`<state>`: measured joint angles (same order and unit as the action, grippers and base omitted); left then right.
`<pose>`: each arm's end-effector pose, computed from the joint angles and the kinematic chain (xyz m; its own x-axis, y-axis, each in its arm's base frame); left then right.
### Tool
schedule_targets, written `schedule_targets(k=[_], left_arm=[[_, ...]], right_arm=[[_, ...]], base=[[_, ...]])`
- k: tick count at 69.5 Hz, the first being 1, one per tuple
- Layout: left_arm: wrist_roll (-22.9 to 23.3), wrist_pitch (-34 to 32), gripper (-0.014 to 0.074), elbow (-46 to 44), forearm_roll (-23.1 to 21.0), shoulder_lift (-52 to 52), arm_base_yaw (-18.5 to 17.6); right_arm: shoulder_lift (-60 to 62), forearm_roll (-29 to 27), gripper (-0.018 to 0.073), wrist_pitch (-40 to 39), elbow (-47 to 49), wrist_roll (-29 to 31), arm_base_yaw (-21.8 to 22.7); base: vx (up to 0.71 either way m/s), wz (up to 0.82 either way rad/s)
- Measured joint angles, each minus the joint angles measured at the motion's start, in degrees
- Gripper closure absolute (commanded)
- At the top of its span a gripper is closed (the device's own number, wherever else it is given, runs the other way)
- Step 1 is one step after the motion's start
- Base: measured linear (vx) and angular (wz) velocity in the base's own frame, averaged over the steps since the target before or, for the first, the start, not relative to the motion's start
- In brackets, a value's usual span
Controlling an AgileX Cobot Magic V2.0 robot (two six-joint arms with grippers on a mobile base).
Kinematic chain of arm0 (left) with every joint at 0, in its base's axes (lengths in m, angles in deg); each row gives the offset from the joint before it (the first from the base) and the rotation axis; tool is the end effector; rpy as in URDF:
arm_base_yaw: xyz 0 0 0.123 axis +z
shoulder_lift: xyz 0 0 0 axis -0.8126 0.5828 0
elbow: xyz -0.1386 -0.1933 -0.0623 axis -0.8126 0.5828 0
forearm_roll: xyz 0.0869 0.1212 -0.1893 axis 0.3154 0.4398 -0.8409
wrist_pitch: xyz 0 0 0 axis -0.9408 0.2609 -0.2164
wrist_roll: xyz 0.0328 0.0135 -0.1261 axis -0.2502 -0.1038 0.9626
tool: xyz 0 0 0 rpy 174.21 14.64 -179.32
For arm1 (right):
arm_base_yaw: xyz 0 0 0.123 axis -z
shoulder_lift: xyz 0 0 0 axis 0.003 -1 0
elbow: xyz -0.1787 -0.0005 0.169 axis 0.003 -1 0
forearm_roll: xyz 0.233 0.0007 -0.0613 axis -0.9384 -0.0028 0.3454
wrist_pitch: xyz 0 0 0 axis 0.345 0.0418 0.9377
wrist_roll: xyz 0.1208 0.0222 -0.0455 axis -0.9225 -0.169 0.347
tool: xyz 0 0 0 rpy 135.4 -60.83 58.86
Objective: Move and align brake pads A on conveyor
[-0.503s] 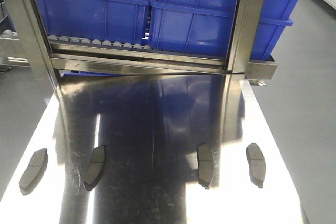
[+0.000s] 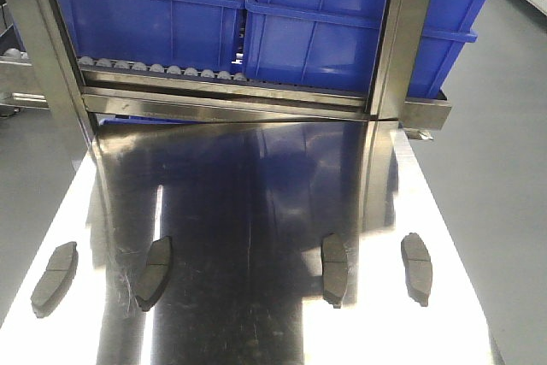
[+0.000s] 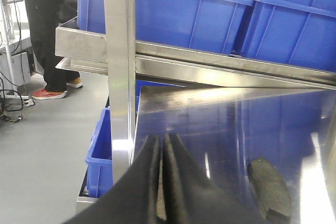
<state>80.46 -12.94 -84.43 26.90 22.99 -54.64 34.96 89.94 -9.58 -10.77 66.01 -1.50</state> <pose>0.1250 0.0004 0.1903 -0.0655 -0.0526 -0.9965 -0.0066 0.9986 -0.0523 0.1250 0.0036 0.2077 0.0699 -0.0136 -0.9975 -0.0280 0.9995 -0.0156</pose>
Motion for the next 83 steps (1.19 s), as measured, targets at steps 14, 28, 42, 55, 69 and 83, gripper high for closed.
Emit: schedule_targets(k=[14, 28, 42, 55, 69, 83], left_arm=[[0.00, 0.00, 0.0602, 0.00, 0.00, 0.00, 0.00], [0.00, 0.00, 0.0602, 0.00, 0.00, 0.00, 0.00], [0.00, -0.20, 0.0602, 0.00, 0.00, 0.00, 0.00], [0.00, -2.82, 0.0602, 0.00, 0.00, 0.00, 0.00], [0.00, -9.09, 0.0602, -0.86, 0.00, 0.00, 0.00], [0.00, -4.27, 0.0602, -10.38, 0.06, 1.63, 0.00]], right_arm=[[0.00, 0.00, 0.0571, 0.00, 0.00, 0.00, 0.00], [0.00, 0.00, 0.0571, 0.00, 0.00, 0.00, 0.00], [0.00, 0.00, 0.0571, 0.00, 0.00, 0.00, 0.00], [0.00, 0.00, 0.0571, 0.00, 0.00, 0.00, 0.00], [0.00, 0.00, 0.0571, 0.00, 0.00, 0.00, 0.00], [0.00, 0.00, 0.0571, 0.00, 0.00, 0.00, 0.00]], base=[[0.00, 0.00], [0.00, 0.00], [0.00, 0.00], [0.00, 0.00], [0.00, 0.00], [0.00, 0.00]])
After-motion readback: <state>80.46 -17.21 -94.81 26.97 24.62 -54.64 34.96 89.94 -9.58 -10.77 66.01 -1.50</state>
